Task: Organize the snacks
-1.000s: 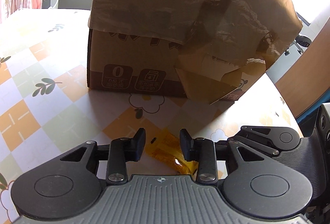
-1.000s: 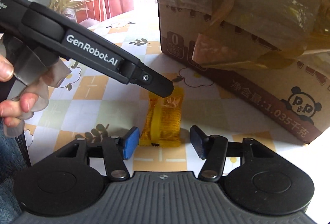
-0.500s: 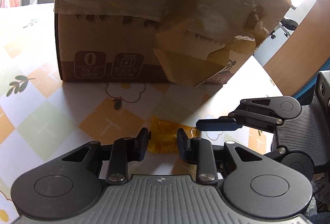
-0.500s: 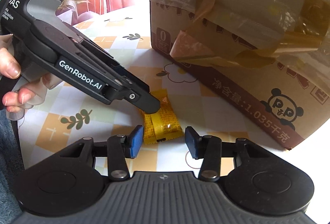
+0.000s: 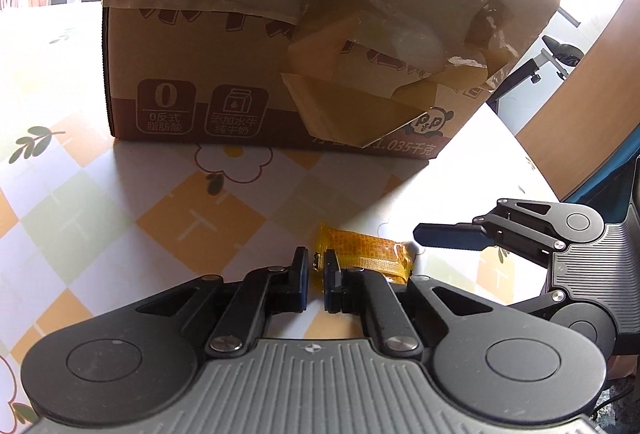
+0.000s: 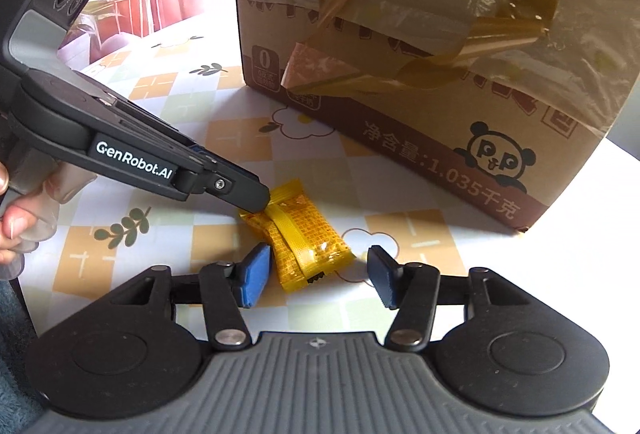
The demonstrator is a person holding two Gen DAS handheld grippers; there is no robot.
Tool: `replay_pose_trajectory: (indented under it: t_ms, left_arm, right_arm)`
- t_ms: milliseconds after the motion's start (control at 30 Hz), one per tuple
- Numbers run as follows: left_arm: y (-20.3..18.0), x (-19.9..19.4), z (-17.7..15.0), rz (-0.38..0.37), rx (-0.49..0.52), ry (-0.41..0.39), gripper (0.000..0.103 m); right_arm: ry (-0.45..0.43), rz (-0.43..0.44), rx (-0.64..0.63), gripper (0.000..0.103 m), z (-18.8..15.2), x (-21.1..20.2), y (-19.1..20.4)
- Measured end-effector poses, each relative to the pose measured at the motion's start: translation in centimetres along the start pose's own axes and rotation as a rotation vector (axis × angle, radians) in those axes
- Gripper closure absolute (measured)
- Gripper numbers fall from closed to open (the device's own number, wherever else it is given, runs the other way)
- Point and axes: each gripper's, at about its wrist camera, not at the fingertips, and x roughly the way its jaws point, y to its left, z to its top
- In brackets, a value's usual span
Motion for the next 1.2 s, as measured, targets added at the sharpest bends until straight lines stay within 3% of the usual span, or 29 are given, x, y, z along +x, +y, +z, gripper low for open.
replay_pose_trajectory:
  t_ms: [100, 333, 533, 600, 800, 867, 933, 1200]
  left_arm:
    - [-0.2, 0.4, -0.2, -0.002, -0.011, -0.007, 0.095]
    - [0.0, 0.1, -0.5, -0.025, -0.032, -0.002, 0.095]
    - [0.4, 0.2, -0.7, -0.065, -0.093, -0.008, 0.085]
    - [0.6, 0.3, -0.7, -0.086, -0.121, -0.009, 0.077]
    - [0.3, 0.4, -0.8, -0.094, -0.15, -0.024, 0.071]
    - [0.1, 0.5, -0.8, -0.092, -0.158, -0.03, 0.069]
    - [-0.1, 0.6, -0.8, -0.092, -0.156, -0.03, 0.069]
    - [0.3, 0.4, -0.7, -0.08, -0.176, -0.02, 0.073]
  right_arm:
    - [0.008, -0.02, 0.021, 0.044, -0.3, -0.3, -0.3]
    - [-0.012, 0.026, 0.049, 0.066, -0.4, -0.4, -0.6]
    - [-0.025, 0.036, 0.033, 0.068, -0.4, -0.3, -0.5]
    - [-0.029, 0.04, 0.027, 0.071, -0.5, -0.3, -0.5]
    - [-0.035, 0.046, 0.034, 0.072, -0.5, -0.4, -0.5]
    - [-0.037, 0.063, 0.037, 0.078, -0.4, -0.4, -0.4]
    - [-0.038, 0.078, 0.025, 0.093, -0.3, -0.4, -0.1]
    - [-0.042, 0.112, 0.013, 0.093, 0.1, 0.0, 1.0]
